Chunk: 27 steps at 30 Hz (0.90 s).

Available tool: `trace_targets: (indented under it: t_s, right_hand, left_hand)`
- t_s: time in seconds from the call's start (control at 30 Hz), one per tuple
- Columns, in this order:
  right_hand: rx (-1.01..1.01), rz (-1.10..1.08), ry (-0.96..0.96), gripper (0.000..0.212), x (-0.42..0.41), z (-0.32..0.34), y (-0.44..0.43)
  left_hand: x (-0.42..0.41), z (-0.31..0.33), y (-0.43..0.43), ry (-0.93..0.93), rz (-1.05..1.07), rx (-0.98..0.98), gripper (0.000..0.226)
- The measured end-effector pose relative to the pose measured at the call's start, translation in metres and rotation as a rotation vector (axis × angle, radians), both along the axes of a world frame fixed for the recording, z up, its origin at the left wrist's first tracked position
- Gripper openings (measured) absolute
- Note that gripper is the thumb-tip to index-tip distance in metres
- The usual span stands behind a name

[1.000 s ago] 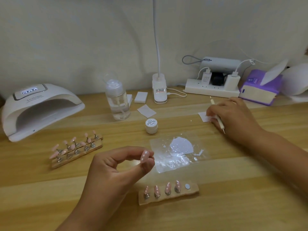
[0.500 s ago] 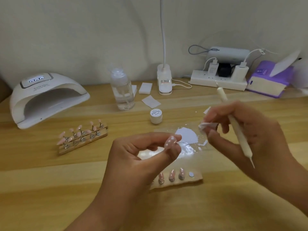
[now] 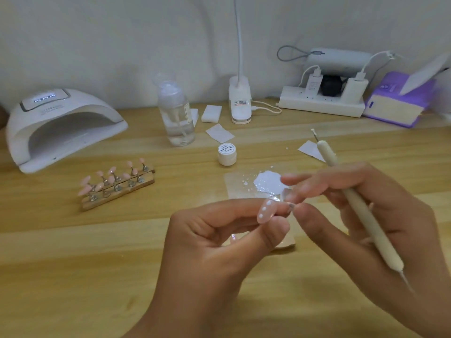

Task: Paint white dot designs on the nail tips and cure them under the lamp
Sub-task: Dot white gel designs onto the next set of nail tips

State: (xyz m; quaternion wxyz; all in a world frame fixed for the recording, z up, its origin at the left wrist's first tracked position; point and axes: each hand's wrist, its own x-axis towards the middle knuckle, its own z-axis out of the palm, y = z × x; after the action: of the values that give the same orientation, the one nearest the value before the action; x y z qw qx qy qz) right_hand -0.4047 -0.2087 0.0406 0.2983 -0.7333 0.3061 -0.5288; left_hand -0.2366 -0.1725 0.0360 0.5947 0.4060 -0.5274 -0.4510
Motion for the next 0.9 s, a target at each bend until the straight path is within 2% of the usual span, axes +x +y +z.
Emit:
trace_targets:
  t_s: [0.13, 0.23, 0.4, 0.63, 0.9]
  right_hand:
    - [0.225, 0.233, -0.260, 0.017, 0.002, -0.005, -0.007]
    - [0.202, 0.179, -0.243, 0.021, 0.002, -0.005, -0.008]
    - [0.100, 0.025, -0.134, 0.021, 0.001, -0.002, -0.002]
    - [-0.043, 0.031, -0.008, 0.029, 0.006, 0.002, 0.002]
    - [-0.091, -0.065, -0.002, 0.041, 0.007, 0.001, 0.003]
  left_hand:
    - [-0.001, 0.000, -0.001, 0.011, -0.008, 0.018, 0.015]
    - [0.000, 0.004, -0.001, -0.039, 0.022, 0.030, 0.015]
    - [0.000, 0.004, 0.001, -0.266, 0.141, -0.012, 0.008]
    - [0.001, 0.003, 0.001, -0.317, 0.174, -0.042, 0.002]
    - [0.000, 0.002, 0.001, -0.387, 0.202, -0.057, 0.002]
